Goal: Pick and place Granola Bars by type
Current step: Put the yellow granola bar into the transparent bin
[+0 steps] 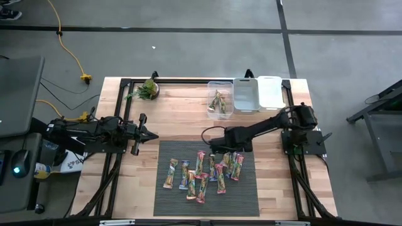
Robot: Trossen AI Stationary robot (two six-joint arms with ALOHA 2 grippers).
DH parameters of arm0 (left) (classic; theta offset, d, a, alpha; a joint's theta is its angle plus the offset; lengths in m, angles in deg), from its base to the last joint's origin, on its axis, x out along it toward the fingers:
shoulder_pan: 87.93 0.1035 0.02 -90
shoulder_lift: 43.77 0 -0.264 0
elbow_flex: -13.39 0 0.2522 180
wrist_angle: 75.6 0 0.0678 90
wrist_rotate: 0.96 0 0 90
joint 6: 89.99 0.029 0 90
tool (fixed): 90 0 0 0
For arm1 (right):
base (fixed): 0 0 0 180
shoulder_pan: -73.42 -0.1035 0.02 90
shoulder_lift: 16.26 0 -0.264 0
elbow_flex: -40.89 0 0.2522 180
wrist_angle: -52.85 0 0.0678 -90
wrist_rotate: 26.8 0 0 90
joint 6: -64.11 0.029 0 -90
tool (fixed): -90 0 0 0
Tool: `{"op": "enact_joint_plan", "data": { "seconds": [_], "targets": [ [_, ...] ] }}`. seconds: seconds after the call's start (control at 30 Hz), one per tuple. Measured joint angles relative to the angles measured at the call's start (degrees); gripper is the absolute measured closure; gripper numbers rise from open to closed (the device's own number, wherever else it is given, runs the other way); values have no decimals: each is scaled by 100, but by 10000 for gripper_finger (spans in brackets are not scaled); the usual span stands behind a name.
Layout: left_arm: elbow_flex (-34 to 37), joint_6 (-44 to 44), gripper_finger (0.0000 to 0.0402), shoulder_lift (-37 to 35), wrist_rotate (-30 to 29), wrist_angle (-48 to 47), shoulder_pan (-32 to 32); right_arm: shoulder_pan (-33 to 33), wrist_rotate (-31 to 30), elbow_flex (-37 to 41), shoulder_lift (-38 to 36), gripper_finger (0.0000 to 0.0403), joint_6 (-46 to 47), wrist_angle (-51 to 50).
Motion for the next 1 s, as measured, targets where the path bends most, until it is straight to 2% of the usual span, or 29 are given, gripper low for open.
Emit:
{"op": "enact_joint_plan", "data": {
  "seconds": [0.37,1.0],
  "targets": [
    [0,0,401,-1,0,0,0,105,153,517,-150,210,-10,762],
    [-2,0,401,-1,0,2,0,105,254,527,-138,216,-211,777]
  ]
}}
